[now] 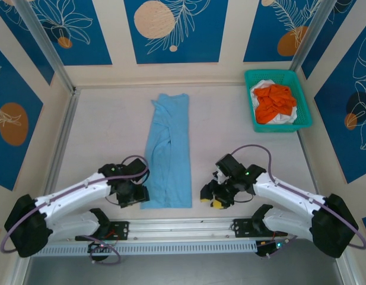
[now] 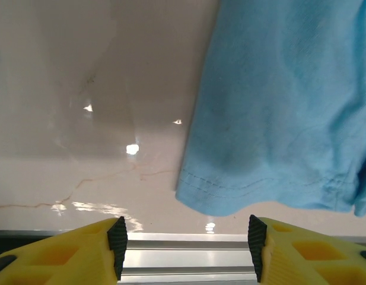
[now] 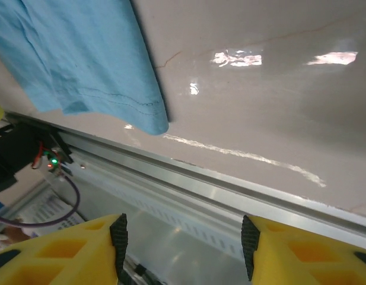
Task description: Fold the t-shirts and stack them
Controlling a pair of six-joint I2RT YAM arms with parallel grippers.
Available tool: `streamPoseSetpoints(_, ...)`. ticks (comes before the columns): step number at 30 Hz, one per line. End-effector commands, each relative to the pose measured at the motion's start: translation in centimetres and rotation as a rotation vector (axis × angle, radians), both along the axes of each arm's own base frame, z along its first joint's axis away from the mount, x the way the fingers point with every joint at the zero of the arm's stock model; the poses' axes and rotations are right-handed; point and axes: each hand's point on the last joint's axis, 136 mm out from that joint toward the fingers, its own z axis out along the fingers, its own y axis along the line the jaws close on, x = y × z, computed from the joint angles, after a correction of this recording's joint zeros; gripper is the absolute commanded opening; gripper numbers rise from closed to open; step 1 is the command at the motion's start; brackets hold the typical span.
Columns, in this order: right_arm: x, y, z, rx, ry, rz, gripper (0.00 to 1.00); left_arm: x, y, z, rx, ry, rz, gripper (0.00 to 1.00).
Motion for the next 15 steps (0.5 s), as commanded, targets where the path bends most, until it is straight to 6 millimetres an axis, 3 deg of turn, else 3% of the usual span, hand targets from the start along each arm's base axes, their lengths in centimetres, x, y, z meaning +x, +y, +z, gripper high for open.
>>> streamPoseSetpoints(1,1.1,1.4,-1.0,-0.021,-0.045,0.003,0.54,0.9,-1.8,0.3,-0.122,-0.041,0.032,0.59)
streamPoseSetpoints(7,2.0,4.3,-2.6,-0.104,-0.048,0.071,0.49,0.9,-1.9,-1.7,-0.174,-0.024,0.021,0.55)
streamPoseSetpoints(10,2.7,4.9,-2.7,-0.128,-0.069,0.055,0.49,0.8,-0.8,-1.9,-0.134,-0.029,0.008,0.53)
streamPoseSetpoints(15,2.8,5.9,-3.4,-0.154,-0.064,0.075,0.48,0.7,-1.7,-3.1,-0.206,-0.018,0.009,0.51)
